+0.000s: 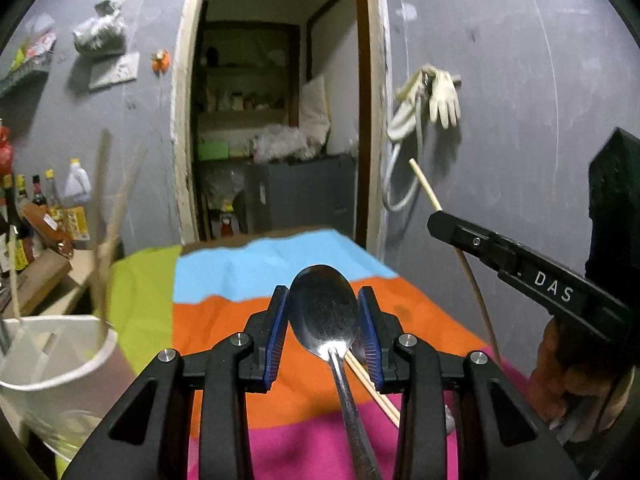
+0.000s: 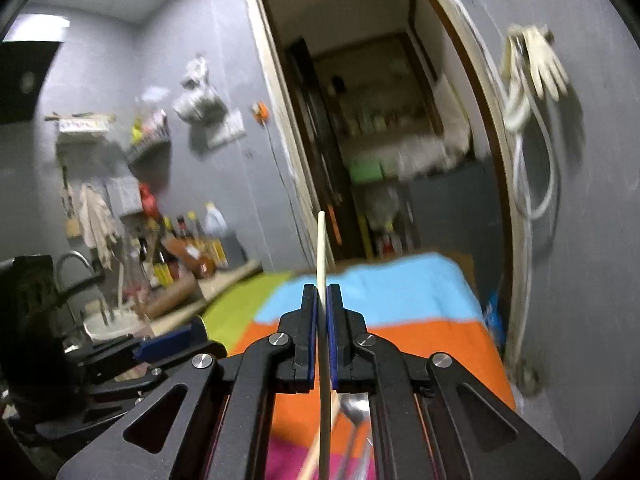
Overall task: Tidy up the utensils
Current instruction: 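Lift the spoon and chopstick and carry them over the white holder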
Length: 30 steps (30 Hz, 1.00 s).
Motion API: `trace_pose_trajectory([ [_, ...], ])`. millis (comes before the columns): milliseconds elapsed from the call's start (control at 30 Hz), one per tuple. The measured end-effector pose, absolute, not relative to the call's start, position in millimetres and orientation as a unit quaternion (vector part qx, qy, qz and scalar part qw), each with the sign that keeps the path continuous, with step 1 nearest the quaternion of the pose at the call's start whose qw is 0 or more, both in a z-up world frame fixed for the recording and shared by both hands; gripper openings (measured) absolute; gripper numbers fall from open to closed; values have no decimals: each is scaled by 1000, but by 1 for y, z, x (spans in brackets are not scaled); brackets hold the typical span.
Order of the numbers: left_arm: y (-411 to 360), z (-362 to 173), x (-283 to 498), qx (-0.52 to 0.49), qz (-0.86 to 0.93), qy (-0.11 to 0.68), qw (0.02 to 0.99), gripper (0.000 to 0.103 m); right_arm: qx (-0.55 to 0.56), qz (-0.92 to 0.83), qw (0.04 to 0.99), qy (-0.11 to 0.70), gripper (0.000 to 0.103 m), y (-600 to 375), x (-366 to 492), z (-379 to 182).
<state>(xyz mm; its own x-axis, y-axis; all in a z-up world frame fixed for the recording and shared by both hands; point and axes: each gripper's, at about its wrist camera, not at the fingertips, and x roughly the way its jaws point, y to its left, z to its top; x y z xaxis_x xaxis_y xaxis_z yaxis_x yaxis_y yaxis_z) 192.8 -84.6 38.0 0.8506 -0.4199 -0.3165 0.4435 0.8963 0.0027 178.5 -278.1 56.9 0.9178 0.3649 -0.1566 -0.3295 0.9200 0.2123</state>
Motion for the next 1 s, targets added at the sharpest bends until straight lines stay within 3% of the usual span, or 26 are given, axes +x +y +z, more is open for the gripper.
trace_pose_trajectory([
  [333,-37,94,163,11,-185,82,979,30,80,205,975,-18,3,-224,161,96],
  [700,46,128,156,-11,-92,30,995,30,135,258,955,-45,3,-171,171,112],
  [1000,129,121,161,-68,-3,19,997,30,164,294,940,-49,3,-113,188,115],
])
